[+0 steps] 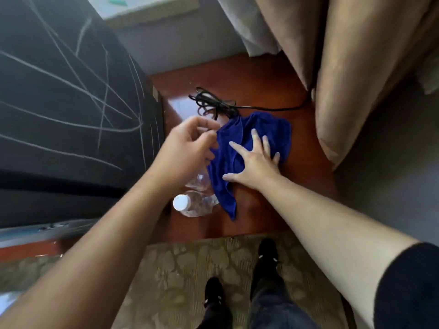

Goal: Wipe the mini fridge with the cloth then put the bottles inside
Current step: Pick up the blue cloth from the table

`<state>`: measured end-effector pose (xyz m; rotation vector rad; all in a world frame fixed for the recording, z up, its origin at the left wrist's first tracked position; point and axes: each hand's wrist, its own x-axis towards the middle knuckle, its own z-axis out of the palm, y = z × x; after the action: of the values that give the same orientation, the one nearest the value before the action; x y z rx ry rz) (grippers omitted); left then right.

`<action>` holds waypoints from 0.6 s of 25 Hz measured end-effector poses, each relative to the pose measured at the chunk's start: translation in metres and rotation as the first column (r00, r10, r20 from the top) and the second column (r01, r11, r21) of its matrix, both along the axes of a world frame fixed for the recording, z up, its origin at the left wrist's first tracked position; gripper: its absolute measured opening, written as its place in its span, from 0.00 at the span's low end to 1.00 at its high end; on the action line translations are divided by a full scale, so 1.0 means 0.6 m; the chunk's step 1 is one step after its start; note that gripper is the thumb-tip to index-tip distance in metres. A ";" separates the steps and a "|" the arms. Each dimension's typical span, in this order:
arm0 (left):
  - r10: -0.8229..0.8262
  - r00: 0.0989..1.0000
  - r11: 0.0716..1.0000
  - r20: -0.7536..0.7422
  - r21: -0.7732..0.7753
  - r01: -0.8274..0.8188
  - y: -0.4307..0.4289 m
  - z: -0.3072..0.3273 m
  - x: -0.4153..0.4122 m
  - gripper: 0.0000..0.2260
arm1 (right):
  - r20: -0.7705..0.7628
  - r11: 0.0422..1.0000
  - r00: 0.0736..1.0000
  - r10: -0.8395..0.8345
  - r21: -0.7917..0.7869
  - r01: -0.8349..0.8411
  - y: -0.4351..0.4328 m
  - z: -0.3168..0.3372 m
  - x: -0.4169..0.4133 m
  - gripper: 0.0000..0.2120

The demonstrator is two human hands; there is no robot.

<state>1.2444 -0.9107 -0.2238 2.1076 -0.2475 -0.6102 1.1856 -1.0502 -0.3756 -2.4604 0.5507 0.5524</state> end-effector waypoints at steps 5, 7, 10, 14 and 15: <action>0.041 0.998 0.999 -0.041 0.032 -0.040 -0.006 -0.008 0.037 0.08 | -0.021 0.980 0.995 0.101 -0.168 -0.103 0.016 -0.041 0.022 0.31; 0.018 0.999 0.999 -0.038 0.049 -0.016 -0.003 -0.014 0.033 0.08 | 0.112 0.985 0.992 0.061 -0.169 -0.041 -0.006 -0.052 0.023 0.16; -0.052 0.999 0.997 -0.015 0.064 0.053 0.013 -0.020 0.018 0.08 | 0.289 0.986 0.943 -0.166 0.038 0.162 -0.047 -0.043 0.015 0.13; -0.137 0.990 0.990 0.028 0.030 0.136 0.034 0.015 0.008 0.07 | 0.520 0.887 0.723 -0.455 0.190 0.421 -0.053 0.063 -0.028 0.11; -0.174 0.983 0.985 0.056 0.016 0.173 0.039 0.034 0.006 0.07 | 0.564 0.871 0.673 -0.479 0.208 0.445 -0.045 0.105 -0.039 0.11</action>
<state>1.2482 -0.8873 -0.2035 2.1307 -0.4648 -0.6550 1.1620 -1.0771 -0.3129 -2.1396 0.8272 -0.4199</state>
